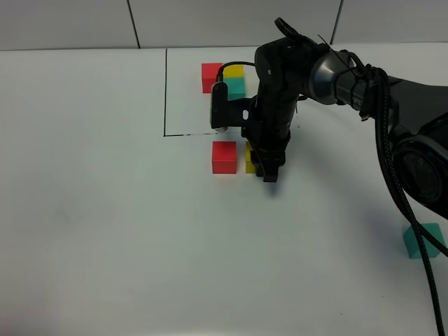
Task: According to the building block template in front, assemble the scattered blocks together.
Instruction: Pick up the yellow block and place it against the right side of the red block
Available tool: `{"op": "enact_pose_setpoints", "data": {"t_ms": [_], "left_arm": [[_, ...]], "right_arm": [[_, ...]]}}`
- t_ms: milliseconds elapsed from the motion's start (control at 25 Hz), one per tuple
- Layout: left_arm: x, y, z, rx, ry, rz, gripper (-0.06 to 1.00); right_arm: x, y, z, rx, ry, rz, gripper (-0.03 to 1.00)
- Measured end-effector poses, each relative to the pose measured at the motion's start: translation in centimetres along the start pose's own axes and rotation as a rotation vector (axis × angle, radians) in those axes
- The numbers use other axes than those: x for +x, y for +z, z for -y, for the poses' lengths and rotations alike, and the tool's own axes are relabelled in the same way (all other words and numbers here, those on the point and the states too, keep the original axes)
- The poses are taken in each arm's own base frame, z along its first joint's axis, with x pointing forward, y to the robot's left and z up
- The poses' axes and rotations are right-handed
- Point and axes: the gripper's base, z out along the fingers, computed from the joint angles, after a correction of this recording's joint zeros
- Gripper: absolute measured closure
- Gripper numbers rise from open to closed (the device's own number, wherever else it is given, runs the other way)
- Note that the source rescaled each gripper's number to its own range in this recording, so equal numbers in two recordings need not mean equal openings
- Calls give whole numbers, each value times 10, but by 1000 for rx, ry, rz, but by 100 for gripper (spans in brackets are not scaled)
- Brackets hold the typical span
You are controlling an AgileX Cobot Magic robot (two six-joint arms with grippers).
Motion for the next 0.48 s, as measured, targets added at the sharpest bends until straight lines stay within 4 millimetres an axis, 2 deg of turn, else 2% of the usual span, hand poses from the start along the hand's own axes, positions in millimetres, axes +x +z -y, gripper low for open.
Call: {"op": "enact_pose_setpoints", "data": {"t_ms": [480], "left_arm": [[0, 0, 0, 0, 0, 0, 14]], "right_arm": [[-7, 2, -3, 2, 1, -5, 97]]}}
